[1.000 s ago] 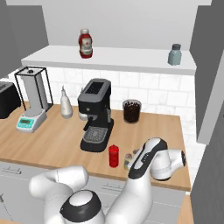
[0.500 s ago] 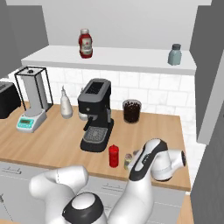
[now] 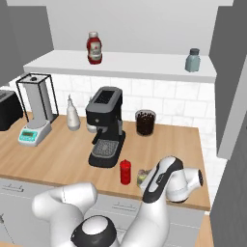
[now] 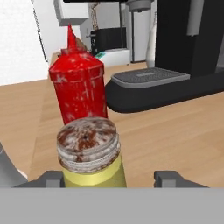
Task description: Put the shaker and condiment bottle from the counter next to their counterparts in the cabinet.
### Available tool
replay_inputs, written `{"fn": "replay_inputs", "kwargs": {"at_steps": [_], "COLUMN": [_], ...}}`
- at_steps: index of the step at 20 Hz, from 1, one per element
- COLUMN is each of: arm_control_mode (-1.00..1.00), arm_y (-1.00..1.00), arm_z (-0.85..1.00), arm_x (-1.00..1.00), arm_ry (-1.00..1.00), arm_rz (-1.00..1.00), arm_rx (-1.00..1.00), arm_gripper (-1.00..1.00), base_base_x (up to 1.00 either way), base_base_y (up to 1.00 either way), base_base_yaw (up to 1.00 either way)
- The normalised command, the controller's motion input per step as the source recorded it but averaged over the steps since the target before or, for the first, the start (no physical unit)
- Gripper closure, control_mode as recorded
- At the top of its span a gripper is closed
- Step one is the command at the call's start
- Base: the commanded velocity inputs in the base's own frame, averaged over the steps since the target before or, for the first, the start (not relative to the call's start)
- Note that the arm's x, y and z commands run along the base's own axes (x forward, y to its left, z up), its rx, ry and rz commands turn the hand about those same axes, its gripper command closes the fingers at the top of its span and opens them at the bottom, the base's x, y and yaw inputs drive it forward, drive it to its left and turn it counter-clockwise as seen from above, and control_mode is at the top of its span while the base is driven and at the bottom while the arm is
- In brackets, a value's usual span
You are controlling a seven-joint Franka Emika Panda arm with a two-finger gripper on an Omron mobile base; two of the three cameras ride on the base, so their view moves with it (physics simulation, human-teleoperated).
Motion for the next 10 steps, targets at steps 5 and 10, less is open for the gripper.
{"fn": "replay_inputs", "kwargs": {"at_steps": [5,10], "arm_control_mode": [-1.00,-1.00], "arm_y": [0.00,0.03], "arm_z": [-0.08,0.08], "arm_x": [0.00,0.00], "arm_ry": [0.00,0.00], "arm_rz": [0.00,0.00], "arm_rx": [0.00,0.00], "arm_gripper": [1.00,1.00], "base_base_x": [0.00,0.00], "base_base_y": [0.00,0.00], "base_base_yaw": [0.00,0.00]}}
